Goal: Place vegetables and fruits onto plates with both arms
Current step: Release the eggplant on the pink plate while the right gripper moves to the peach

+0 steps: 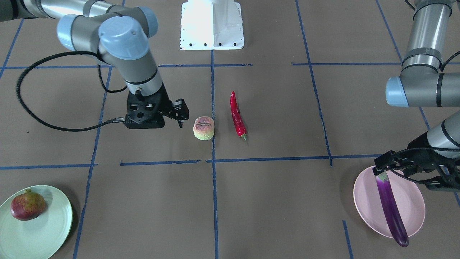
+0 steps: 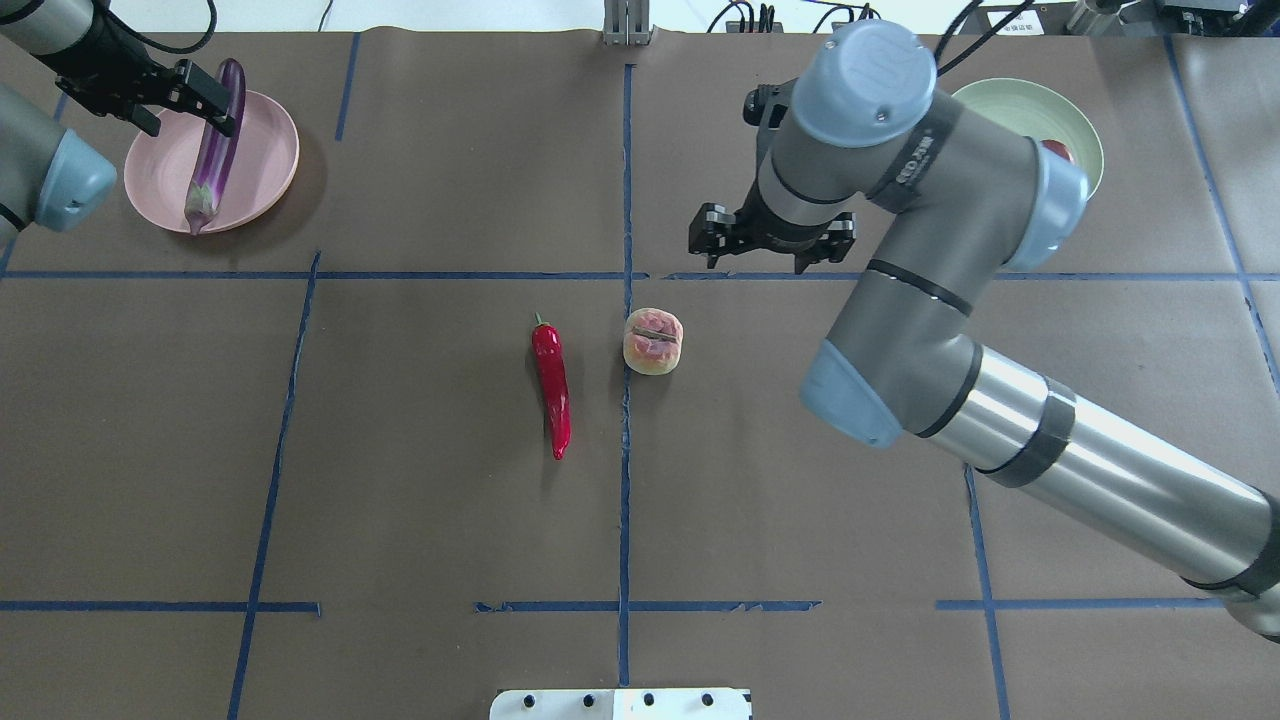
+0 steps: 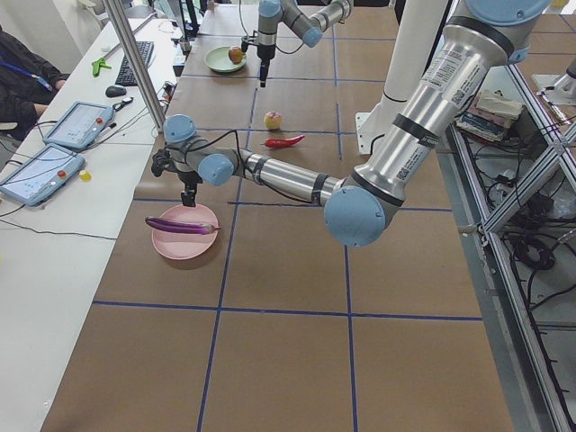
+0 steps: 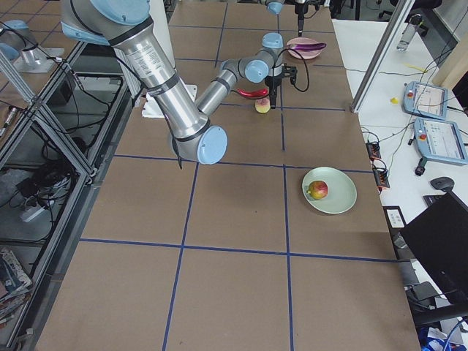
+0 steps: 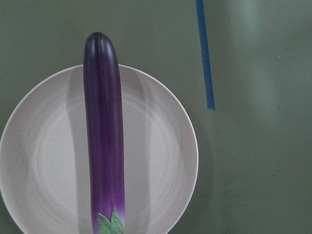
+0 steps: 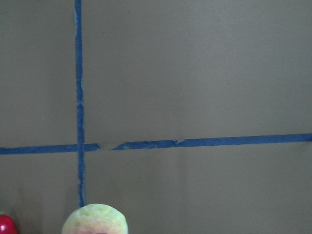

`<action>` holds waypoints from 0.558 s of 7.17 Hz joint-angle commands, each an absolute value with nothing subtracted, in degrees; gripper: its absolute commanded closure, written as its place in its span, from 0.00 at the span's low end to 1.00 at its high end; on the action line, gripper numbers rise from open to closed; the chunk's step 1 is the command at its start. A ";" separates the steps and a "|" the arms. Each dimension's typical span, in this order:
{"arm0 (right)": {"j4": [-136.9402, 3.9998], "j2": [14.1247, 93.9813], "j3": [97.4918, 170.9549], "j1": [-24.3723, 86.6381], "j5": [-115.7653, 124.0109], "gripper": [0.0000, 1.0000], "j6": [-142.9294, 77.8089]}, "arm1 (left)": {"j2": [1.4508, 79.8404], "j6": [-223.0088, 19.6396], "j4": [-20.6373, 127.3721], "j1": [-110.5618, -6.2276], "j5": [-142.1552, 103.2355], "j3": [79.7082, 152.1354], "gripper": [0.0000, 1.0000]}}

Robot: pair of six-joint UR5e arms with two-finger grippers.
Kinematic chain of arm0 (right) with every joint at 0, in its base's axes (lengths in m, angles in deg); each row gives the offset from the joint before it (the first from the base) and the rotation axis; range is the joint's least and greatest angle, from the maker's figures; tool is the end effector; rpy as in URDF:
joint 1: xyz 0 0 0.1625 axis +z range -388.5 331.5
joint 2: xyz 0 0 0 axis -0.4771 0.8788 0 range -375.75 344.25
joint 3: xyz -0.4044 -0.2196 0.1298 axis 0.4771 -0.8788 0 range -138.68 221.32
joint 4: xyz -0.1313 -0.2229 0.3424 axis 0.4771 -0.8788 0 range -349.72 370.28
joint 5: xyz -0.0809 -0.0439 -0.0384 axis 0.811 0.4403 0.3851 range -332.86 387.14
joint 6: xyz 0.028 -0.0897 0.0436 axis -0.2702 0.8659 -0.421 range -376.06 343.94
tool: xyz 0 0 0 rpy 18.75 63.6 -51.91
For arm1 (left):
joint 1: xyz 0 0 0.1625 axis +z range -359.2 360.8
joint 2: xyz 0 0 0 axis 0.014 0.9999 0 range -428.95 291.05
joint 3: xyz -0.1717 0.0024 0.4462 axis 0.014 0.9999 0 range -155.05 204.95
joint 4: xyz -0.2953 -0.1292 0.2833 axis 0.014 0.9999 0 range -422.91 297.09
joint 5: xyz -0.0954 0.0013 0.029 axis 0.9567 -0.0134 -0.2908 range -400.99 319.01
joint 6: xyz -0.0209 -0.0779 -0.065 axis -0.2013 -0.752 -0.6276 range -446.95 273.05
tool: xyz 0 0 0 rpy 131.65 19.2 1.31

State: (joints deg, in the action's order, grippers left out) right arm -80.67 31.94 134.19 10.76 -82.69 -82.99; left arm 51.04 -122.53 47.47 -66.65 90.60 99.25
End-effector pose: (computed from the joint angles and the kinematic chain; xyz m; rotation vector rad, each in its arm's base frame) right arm -0.5177 -0.5499 0.2270 0.1141 -0.8240 0.1325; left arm 0.2319 -0.7270 0.4829 0.1632 0.8934 0.0079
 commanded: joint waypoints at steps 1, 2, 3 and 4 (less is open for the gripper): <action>-76.77 26.97 126.78 6.59 -76.50 0.00 -87.24 | 50.49 -122.90 47.48 -66.52 90.58 100.27 0.00; -72.65 26.87 124.14 5.26 -75.26 0.00 -89.16 | 50.23 -122.90 47.48 -66.52 90.58 100.45 0.00; -72.26 26.52 123.50 4.21 -73.94 0.00 -89.27 | 50.23 -122.90 47.48 -66.52 90.58 100.54 0.00; -72.43 26.69 123.32 3.07 -73.41 0.00 -89.27 | 50.14 -122.90 47.48 -66.52 90.58 100.54 0.00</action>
State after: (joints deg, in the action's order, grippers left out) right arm -73.08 26.77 124.16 4.52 -74.53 -88.92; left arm 50.25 -122.90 47.48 -66.53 90.58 100.47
